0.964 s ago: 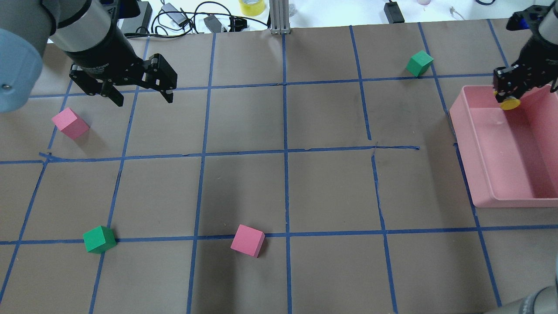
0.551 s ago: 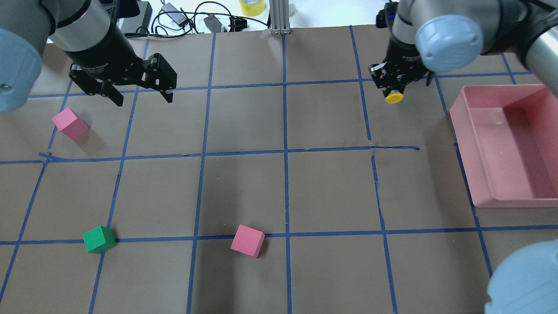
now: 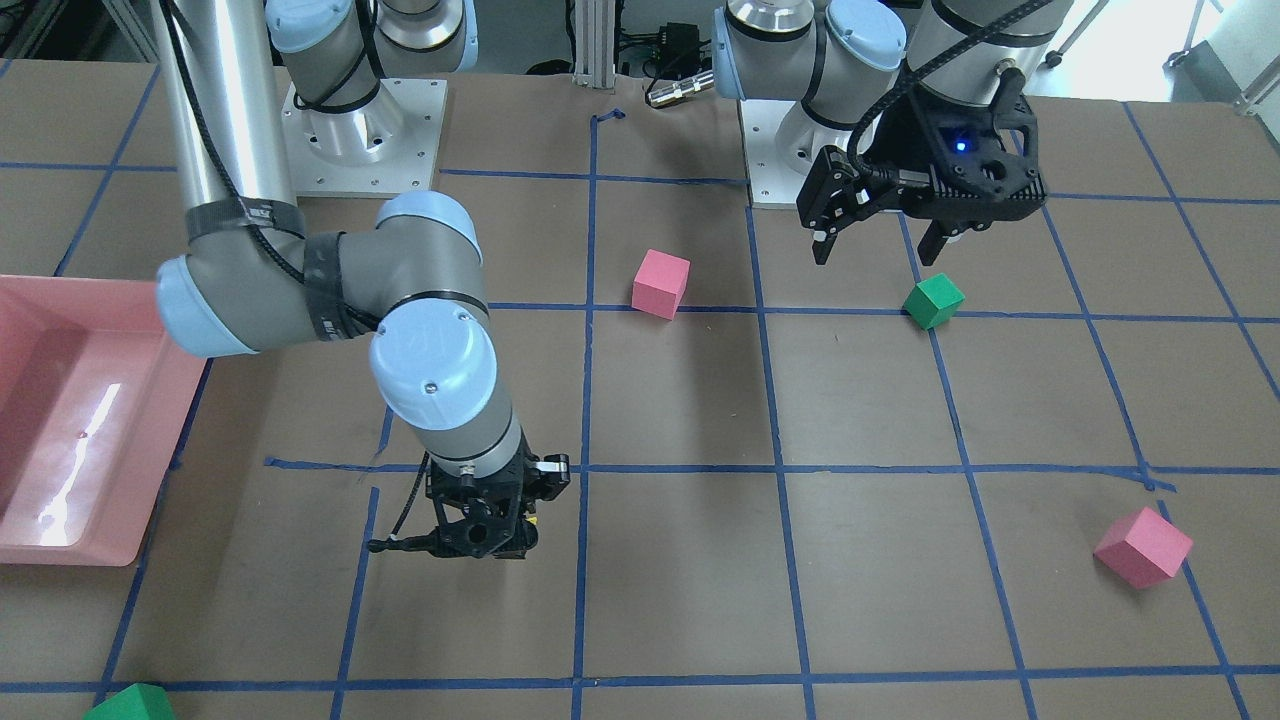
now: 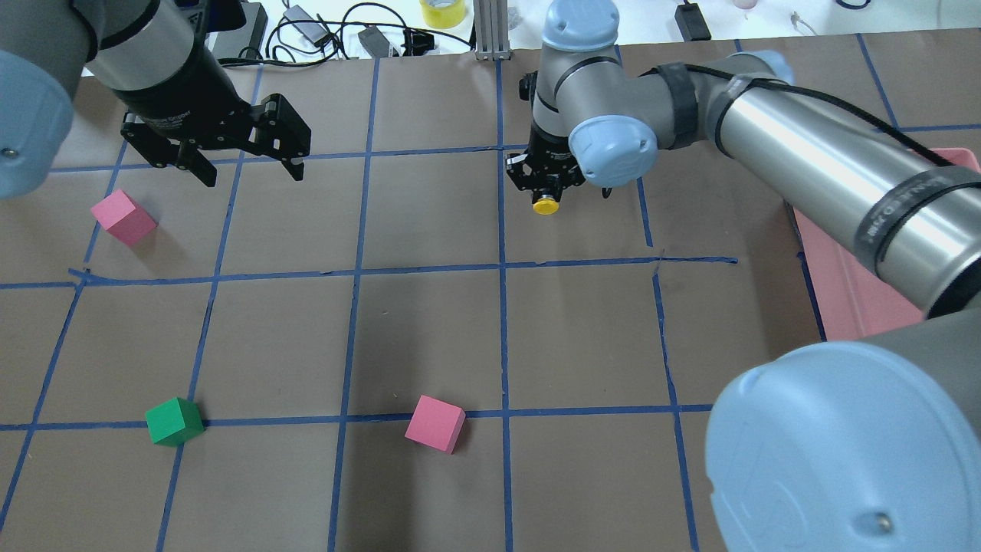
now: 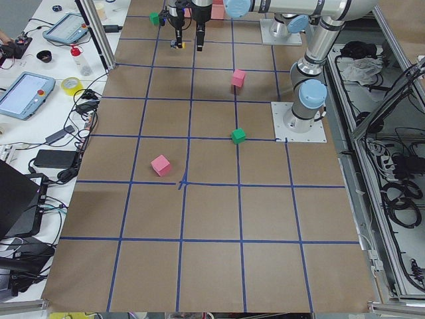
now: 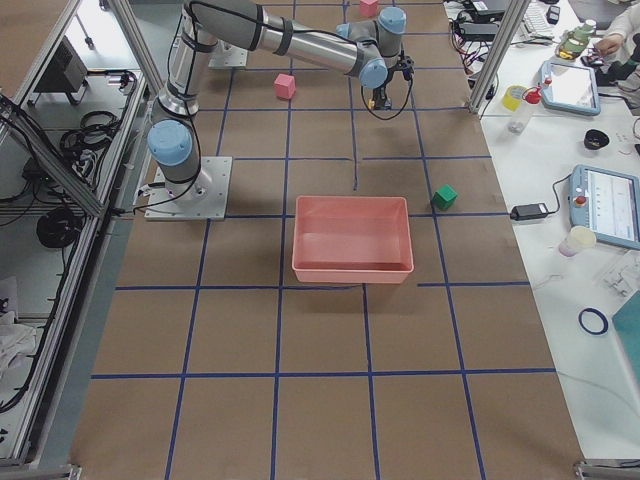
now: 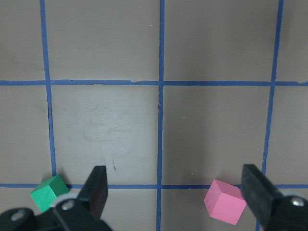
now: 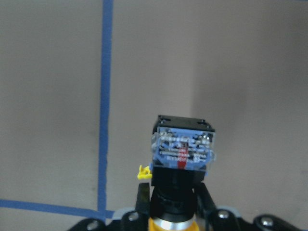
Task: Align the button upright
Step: 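Lift the button out of the tray and carry it toward the table center, then lower the button onto the table and open the right gripper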
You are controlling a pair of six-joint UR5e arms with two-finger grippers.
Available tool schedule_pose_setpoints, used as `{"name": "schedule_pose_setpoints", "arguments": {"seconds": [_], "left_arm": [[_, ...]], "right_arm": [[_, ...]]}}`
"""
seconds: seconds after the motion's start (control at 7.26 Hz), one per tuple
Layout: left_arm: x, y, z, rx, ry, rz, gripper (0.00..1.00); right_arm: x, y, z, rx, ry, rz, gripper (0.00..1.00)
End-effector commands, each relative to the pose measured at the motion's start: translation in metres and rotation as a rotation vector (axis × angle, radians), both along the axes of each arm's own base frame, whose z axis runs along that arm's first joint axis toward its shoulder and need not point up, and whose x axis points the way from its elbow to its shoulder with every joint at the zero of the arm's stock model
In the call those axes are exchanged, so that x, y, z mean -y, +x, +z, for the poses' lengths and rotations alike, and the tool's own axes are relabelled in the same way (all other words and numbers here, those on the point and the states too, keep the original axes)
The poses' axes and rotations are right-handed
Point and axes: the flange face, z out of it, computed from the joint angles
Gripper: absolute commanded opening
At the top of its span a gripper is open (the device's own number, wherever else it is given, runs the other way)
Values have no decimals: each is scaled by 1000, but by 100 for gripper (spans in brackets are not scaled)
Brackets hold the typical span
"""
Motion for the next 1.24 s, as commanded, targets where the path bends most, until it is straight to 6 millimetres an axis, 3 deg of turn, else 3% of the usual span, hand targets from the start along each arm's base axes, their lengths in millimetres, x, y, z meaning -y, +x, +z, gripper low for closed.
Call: {"name": "schedule_pose_setpoints", "arguments": {"seconds": [0.0,0.28,0.69,0.83,0.96,1.1], "left_arm": [[0,0,0,0,1,0,100],[0,0,0,0,1,0,100],[1,0,0,0,1,0,100],[0,0,0,0,1,0,100],[1,0,-1,0,2,0,100],[0,0,-1,0,2,0,100]], "right_arm": [[-3,44,-25,23,2,30,0],[1,55,-48,54,-11,42,0],[1,60,-60,57,-5,51,0],[1,61,-59,57,-11,63,59],[4,61,-52,68,-49,63,99],[4,61,-51,70,-47,55,100]]}}
